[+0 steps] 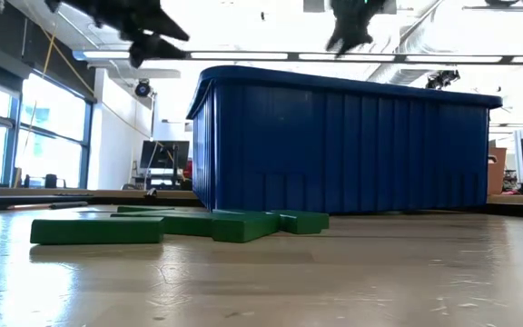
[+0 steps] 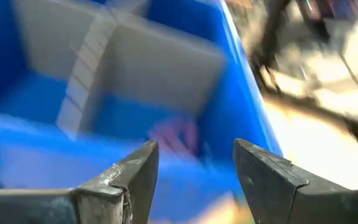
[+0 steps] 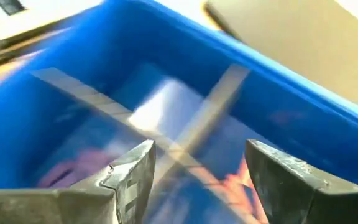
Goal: Sort blocks
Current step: Put the green block into the blue bin
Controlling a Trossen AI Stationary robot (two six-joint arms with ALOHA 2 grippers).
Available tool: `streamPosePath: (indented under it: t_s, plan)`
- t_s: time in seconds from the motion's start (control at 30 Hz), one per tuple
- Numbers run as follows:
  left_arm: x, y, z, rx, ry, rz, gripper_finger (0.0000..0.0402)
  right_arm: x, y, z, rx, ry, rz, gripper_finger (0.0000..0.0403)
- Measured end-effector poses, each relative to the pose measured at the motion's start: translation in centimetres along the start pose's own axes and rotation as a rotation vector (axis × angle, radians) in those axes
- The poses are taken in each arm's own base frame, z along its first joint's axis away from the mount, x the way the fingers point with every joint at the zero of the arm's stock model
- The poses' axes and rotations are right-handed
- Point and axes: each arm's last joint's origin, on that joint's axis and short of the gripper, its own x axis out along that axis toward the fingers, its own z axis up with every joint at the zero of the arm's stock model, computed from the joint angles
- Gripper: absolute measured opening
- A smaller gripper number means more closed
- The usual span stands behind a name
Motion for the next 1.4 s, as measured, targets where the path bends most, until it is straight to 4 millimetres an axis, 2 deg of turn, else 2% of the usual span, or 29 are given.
streamPosePath:
  t_s: [0.17,0.33,0.5,0.6,0.83,0.97,1.1,1.27,1.4]
  plan:
    - [0.4,-2.3,-3.7,0.053,0.289,-0.105,0.0181,-4.9,8.0,-0.5,-0.198,-0.039,0.247,0.0243]
    - [1.7,-4.2,-8.3,0.164,0.464,-0.268,0.0171,-7.7,14.5,-1.8,-0.362,-0.021,0.487,0.0243]
    - [3.1,-5.1,-12.3,0.329,0.529,-0.344,0.0170,-9.2,19.2,-2.8,-0.421,0.004,0.617,0.0243]
    - [4.0,-5.3,-14.3,0.418,0.534,-0.312,0.0173,-10.0,21.6,-3.6,-0.439,0.021,0.577,0.0244]
    - [6.3,-4.9,-17.2,0.445,0.517,-0.231,0.0220,-12.0,25.2,-5.7,-0.446,0.020,0.315,0.0244]
    - [7.7,-4.8,-18.5,0.469,0.502,-0.226,0.0252,-12.8,25.9,-6.4,-0.421,-0.016,0.178,0.0244]
    - [8.9,-4.5,-19.6,0.502,0.519,-0.149,0.0266,-13.4,26.4,-7.0,-0.368,-0.033,0.106,0.0244]
    - [10.0,-4.6,-20.7,0.477,0.552,-0.193,0.0242,-13.3,28.1,-8.4,-0.366,-0.019,0.105,0.0244]
    - [10.3,-4.7,-21.2,0.403,0.576,-0.172,0.0174,-11.7,30.9,-11.2,-0.424,0.015,0.032,0.0244]
